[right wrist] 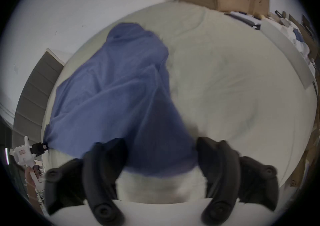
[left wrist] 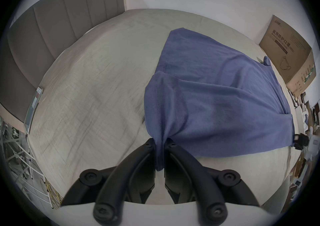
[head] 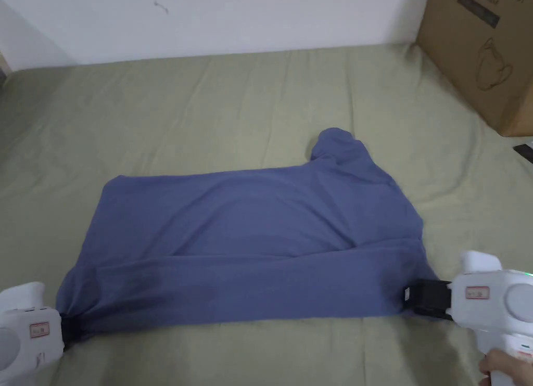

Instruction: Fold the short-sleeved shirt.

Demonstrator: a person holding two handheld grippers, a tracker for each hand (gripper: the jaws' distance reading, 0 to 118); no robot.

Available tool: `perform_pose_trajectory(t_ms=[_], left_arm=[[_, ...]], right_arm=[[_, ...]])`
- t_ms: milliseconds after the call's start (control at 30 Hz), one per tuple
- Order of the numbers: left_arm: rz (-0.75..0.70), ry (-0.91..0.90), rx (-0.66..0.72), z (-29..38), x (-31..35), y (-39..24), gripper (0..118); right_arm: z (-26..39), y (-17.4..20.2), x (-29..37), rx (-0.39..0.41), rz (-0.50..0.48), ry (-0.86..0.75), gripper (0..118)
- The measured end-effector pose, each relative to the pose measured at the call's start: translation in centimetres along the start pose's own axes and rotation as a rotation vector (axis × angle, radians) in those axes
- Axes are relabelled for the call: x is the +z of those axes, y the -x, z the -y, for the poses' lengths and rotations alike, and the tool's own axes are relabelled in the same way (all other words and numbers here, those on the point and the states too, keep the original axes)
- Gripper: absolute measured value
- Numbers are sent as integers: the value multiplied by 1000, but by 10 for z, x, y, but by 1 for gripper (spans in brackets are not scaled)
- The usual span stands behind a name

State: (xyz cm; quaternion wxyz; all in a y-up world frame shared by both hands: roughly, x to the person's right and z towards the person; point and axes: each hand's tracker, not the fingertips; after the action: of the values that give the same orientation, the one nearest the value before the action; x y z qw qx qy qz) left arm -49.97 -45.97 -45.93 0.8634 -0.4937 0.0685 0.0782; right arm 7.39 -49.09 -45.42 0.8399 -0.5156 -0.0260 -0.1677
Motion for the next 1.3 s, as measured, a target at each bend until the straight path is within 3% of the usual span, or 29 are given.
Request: perform_pose_trajectory(t_ms=[33, 67, 100, 167, 200, 233, 300, 500, 633, 700, 867, 900, 933, 967, 1000, 1033, 1167, 1200, 1267, 1300], left_arm=[[4, 3, 0, 0, 1, 0, 6], [6, 4, -3, 0, 2, -1, 6], [6, 4, -8, 0, 3, -1, 6], [3, 10, -31, -1, 3, -3, 6], [0, 9, -48, -2, 4, -5, 6], [-4, 11, -65, -2, 6, -6, 6], [-11, 7, -89, -3, 10, -7, 6], [61, 3, -74, -1, 35, 13, 6], [37, 9, -88, 22, 60, 28, 6], [75, 22, -28, 41, 69, 40, 6], [36, 73, -30, 92, 73, 46, 6], [43, 79, -23, 98, 71, 46, 7], [45, 79, -22, 102, 67, 45, 11], [38, 78, -19, 104, 63, 45, 24], [-4, 108, -32, 102, 60, 47, 52], [-27, 120, -35, 99, 58, 48, 64], [19, -14, 33, 75, 88, 51, 67], [56, -62, 53, 69, 100, 49, 66], [104, -156, 66, 52, 116, 39, 58], [118, -185, 59, 44, 124, 32, 39]], right_arm=[[0, 8, -3, 37, 84, 27, 77], [1, 17, 0, 129, 115, 11, 73], [3, 21, 3, 178, 127, -5, 59], [2, 22, 11, 147, 66, 0, 18], [1, 18, 12, 95, -6, 9, 10], [0, 17, 12, 44, -57, 27, 10], [3, 17, 13, 68, 0, 21, 10], [2, 3, 58, 10, -62, -36, 10], [22, -7, 94, 90, -52, -18, 10], [40, -10, 104, 90, -54, 3, 10], [96, -19, 93, 93, 7, 86, 11], [103, -21, 88, 85, -8, 105, 15], [106, -22, 85, 77, 4, 127, 33], [108, -21, 79, 91, 62, 176, 63], [109, -21, 77, 100, 82, 186, 96], [108, -22, 80, 96, 71, 161, 101], [89, -19, 109, 75, 12, 74, 97], [83, -16, 117, 83, -1, 36, 91], [68, -9, 132, 109, -20, -23, 59], [60, -3, 136, 120, -10, -57, 37]])
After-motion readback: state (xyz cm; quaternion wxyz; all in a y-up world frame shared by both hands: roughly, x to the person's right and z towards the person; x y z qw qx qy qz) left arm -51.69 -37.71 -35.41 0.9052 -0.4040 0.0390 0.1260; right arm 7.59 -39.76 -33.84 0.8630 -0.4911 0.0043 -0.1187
